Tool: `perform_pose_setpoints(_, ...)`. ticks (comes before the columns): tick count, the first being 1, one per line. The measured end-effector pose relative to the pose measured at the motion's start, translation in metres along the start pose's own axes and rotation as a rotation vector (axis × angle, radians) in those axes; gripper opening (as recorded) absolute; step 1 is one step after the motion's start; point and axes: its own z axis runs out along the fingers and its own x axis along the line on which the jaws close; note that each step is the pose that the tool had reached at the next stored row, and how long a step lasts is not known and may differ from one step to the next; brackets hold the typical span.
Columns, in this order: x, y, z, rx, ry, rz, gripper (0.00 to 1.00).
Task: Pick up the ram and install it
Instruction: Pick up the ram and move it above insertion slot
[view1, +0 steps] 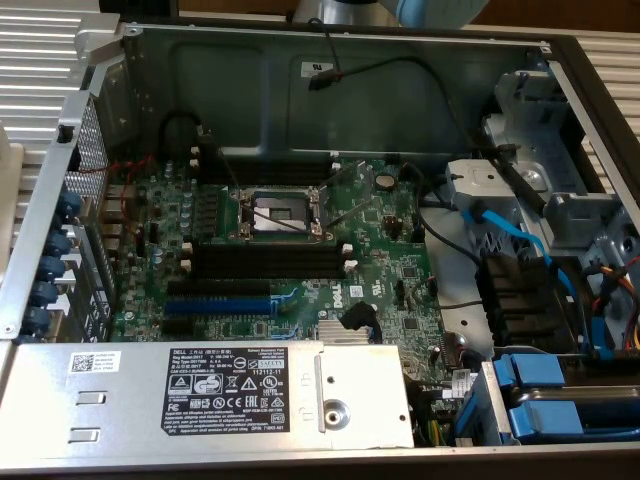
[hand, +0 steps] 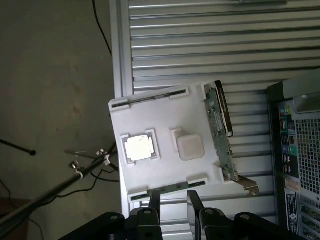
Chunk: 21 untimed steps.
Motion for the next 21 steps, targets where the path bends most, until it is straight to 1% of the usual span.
perform_pose_setpoints(6,0.0,-0.0001,0.0008,-0.0003,0.0,0.0,0.35)
perform_pose_setpoints(11,0.004,-0.0006,0.0065,-0.0004,0.0002,0.0,0.35)
perform_pose_setpoints(13,0.005,-0.0022,0.0081,-0.0011,0.0,0.0,0.35)
perform_pose_setpoints(15,0.007,-0.0058,0.0089,-0.0026,0.0002,0.0,0.35)
perform_pose_setpoints(16,0.008,-0.0092,0.009,-0.0038,0.0002,0.0,0.35)
perform_pose_setpoints(20,0.007,-0.0261,0.0101,-0.0118,0.0009,0.0,0.35)
perform_pose_setpoints(21,0.007,-0.0285,0.011,-0.0123,0.001,0.002,0.35)
